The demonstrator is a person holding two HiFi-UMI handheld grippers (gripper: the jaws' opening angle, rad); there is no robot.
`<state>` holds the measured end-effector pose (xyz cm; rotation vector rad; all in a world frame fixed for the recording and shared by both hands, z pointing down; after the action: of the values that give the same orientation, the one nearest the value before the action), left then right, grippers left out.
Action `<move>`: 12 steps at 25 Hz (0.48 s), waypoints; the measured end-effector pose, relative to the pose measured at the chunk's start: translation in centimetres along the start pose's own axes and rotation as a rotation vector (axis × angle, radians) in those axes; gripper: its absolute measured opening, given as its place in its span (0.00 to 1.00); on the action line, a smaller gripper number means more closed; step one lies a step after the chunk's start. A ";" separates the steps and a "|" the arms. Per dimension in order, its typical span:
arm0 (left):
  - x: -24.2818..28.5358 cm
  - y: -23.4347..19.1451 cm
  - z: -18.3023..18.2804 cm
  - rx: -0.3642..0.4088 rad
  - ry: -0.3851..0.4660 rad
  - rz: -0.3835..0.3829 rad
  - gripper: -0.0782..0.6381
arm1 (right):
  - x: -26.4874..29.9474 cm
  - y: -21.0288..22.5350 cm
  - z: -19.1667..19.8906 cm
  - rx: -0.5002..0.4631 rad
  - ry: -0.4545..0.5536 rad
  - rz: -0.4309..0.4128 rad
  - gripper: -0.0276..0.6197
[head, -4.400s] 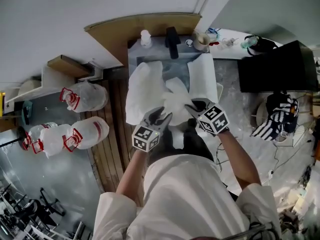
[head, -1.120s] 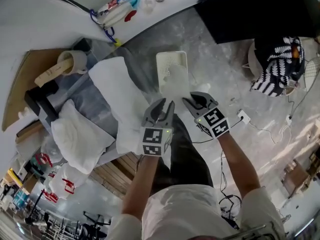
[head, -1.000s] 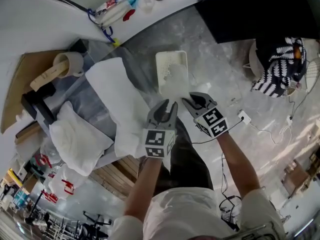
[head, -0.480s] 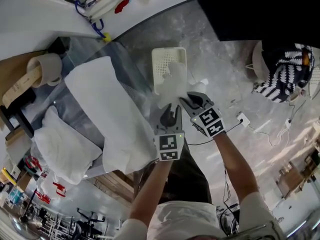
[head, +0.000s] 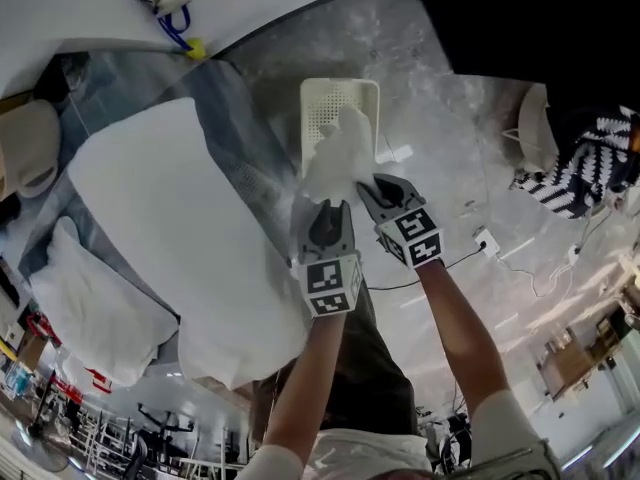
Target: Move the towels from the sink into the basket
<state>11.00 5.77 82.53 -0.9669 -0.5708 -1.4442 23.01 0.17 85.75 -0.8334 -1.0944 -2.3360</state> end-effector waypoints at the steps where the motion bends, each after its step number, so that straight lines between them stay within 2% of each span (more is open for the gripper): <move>1: 0.5 -0.1 0.7 -0.004 -0.009 0.003 0.25 | 0.6 0.6 0.6 0.009 -0.003 0.003 0.16; 12: 4.6 -1.6 4.7 -0.003 -0.041 0.011 0.25 | 5.7 5.1 4.8 0.093 -0.030 0.060 0.15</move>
<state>10.91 7.31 89.17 -1.0023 -0.5923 -1.4184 23.53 0.22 94.83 -0.8574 -1.1655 -2.2124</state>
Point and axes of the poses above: the fingertips, and each gripper's own axes: x forward along the fingers, y to its right, z out of its underside, the point moved 8 cm from there along -x, backward along the fingers, and after that the axes turned 11 degrees about -z, right-handed, at the moved point
